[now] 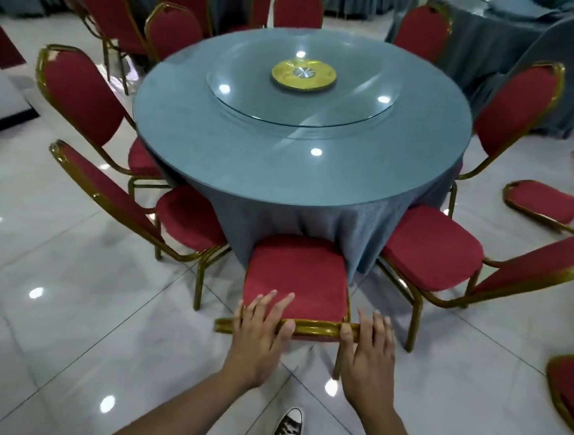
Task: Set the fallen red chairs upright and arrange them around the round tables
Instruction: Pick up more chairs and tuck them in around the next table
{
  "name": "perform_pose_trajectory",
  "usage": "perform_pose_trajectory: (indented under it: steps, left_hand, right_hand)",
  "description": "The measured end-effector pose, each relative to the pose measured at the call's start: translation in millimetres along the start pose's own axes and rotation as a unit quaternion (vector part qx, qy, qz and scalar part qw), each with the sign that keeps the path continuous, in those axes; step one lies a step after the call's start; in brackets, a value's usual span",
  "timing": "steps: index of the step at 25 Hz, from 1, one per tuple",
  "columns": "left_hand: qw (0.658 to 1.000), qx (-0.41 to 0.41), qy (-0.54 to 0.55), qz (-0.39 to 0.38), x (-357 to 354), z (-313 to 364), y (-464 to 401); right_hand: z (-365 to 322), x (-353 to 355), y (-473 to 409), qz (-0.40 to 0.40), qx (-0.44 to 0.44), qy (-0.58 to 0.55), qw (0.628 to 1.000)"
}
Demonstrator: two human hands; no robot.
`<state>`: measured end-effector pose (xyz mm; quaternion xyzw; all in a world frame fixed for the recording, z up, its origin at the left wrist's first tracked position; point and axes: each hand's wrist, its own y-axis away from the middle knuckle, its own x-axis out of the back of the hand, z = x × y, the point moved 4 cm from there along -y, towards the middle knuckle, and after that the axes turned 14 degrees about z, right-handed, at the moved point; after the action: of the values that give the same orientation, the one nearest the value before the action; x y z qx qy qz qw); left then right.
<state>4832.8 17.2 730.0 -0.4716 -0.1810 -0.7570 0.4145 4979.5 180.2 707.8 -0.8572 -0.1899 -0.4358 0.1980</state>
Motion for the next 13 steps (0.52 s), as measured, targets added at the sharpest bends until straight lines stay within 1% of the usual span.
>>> perform_pose_trajectory:
  steps: [4, 9, 13]
  left_hand:
    - [1.0, -0.006, 0.003, -0.002, -11, -2, -51]
    - [1.0, -0.003, 0.011, 0.0, -19, 4, -104]
    - [1.0, -0.002, 0.019, 0.021, -22, 7, -123]
  right_hand:
    - [-7, -11, -48, -0.022, 0.001, 0.002, 1.0]
    - [-16, -23, -104, -0.069, -0.007, -0.002, 0.998]
    - [-25, -21, -130, -0.094, 0.038, 0.042, 0.994]
